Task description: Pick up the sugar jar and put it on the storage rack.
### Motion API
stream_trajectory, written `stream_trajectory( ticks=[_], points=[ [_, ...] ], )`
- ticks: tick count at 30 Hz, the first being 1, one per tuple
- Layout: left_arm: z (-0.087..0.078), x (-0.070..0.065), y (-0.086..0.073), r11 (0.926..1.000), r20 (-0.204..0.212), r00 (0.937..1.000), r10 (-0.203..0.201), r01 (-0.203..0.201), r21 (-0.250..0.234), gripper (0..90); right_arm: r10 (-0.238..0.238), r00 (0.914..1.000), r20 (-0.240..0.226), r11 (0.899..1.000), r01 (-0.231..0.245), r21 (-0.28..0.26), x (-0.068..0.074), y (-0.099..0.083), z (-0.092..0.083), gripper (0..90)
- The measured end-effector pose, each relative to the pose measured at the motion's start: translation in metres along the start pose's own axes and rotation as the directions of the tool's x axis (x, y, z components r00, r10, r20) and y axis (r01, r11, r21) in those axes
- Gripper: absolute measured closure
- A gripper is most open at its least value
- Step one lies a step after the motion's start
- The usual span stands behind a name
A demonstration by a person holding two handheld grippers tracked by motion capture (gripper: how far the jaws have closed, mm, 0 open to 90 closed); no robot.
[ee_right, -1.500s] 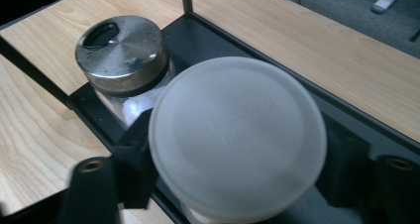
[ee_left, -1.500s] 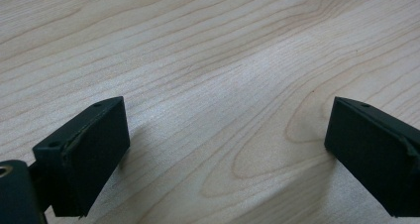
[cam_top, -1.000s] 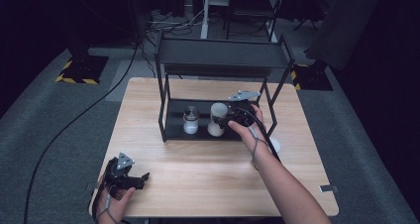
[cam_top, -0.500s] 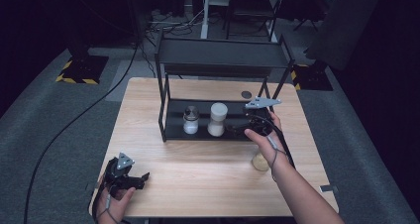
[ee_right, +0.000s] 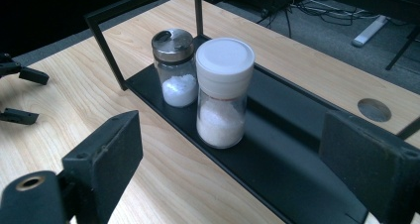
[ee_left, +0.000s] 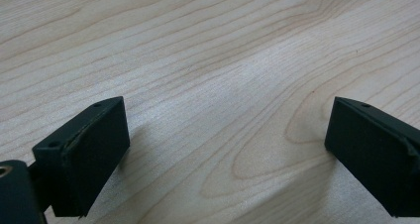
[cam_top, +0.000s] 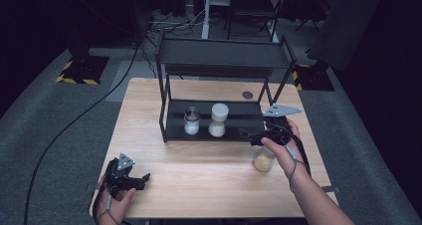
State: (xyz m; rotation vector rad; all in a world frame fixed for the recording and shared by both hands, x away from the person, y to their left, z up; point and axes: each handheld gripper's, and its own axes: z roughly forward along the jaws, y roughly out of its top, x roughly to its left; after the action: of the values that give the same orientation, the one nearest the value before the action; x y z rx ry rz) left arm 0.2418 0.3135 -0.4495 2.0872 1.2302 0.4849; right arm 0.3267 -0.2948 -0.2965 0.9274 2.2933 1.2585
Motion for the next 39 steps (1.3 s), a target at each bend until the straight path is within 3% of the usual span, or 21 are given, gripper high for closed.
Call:
stream_trajectory(
  ticks=[15, 22, 39],
  points=[
    [0.0, 0.0, 0.0, 1.0, 0.0, 1.0, 0.001, -0.001, 0.0, 2.9, 0.012, 0.9999, 0.0, 0.999, -0.012, -0.03, -0.009, -0.025, -0.03, 7.9],
    [0.0, 0.0, 0.0, 1.0, 0.0, 1.0, 0.001, -0.001, -0.001, 2.9, 0.013, 0.9999, -0.002, 1.0, -0.013, -0.018, -0.011, -0.033, -0.037, 7.1],
    [0.0, 0.0, 0.0, 1.0, 0.0, 1.0, 0.001, -0.001, 0.0, 2.9, 0.013, 0.9989, 0.045, 1.0, -0.013, -0.006, -0.01, -0.06, -0.052, 6.7]
  ],
)
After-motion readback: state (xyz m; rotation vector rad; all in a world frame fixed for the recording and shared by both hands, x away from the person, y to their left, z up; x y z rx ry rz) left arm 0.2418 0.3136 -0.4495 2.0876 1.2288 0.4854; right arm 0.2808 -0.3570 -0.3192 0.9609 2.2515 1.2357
